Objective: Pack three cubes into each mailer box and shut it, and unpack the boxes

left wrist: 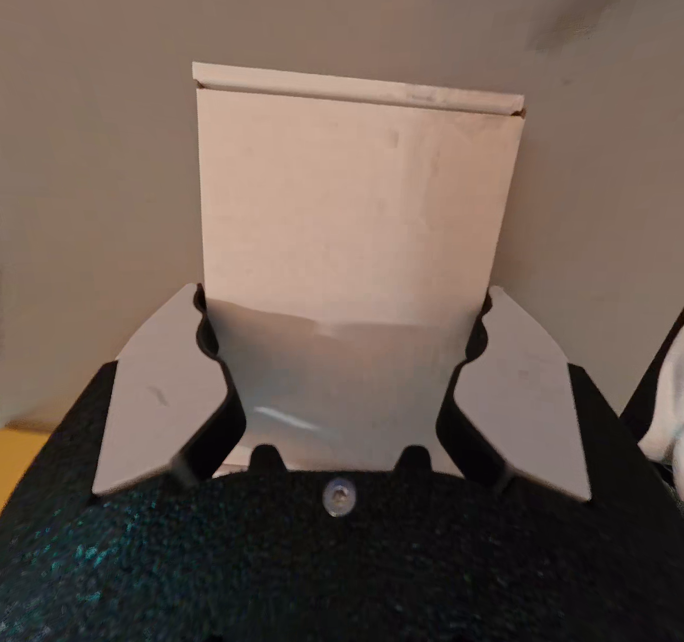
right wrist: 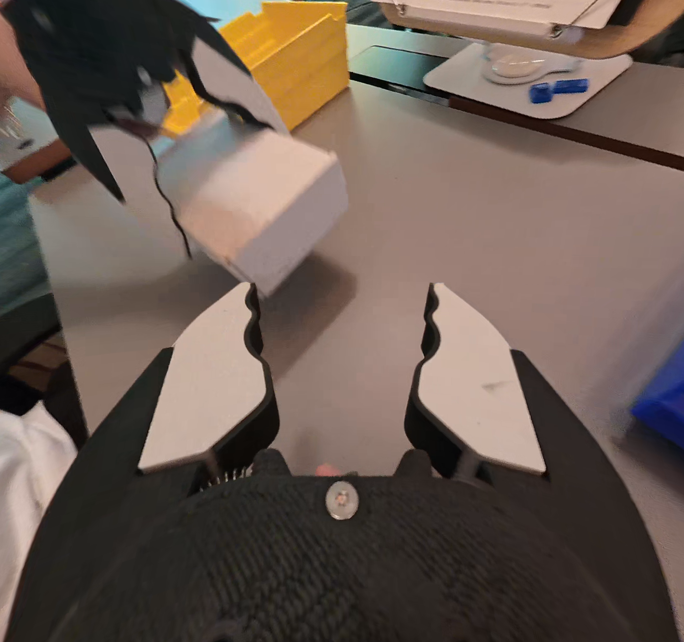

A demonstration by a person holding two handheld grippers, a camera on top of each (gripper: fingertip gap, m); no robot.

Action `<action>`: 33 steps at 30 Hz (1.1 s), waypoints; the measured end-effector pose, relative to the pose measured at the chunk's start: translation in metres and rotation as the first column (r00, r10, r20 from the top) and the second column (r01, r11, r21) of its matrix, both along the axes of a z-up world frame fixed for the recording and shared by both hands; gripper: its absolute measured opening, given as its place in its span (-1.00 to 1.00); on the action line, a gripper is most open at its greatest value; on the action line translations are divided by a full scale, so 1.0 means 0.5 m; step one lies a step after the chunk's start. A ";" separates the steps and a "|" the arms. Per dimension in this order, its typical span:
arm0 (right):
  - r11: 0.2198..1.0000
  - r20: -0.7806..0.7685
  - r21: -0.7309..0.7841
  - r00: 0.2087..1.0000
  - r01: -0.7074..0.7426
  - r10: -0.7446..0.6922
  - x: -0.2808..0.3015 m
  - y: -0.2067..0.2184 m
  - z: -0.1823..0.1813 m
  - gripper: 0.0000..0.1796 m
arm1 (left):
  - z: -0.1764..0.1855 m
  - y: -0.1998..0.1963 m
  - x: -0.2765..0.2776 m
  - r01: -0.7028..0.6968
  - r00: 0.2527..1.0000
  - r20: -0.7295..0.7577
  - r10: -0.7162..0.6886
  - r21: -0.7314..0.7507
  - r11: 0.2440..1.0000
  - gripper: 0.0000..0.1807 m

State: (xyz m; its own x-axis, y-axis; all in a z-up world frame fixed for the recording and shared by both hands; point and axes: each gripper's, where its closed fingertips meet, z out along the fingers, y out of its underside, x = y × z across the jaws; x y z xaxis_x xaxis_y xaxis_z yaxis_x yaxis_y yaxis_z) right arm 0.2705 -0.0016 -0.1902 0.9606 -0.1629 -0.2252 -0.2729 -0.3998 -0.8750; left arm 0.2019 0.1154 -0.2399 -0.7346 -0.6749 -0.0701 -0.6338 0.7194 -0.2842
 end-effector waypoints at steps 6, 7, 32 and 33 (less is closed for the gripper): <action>0.995 -0.150 0.012 0.984 -0.097 0.098 -0.037 0.004 -0.021 -0.03 | -0.075 -0.120 -0.016 0.071 0.997 0.003 -0.071 -0.016 0.997 0.45; 0.993 -0.183 0.018 0.976 -0.116 0.117 -0.046 0.007 -0.025 -0.06 | -0.079 -0.130 -0.017 0.074 0.997 0.007 -0.074 -0.023 0.997 0.45; 0.988 -0.220 -0.057 0.967 -0.142 0.127 -0.060 -0.007 -0.044 -0.17 | 0.045 -0.126 -0.080 -0.107 0.921 0.264 0.285 -0.533 0.839 -0.36; 0.989 -0.223 -0.052 0.967 -0.138 0.123 -0.059 -0.008 -0.042 -0.17 | 0.052 -0.105 -0.083 -0.190 0.898 0.207 0.388 -0.614 0.766 -0.51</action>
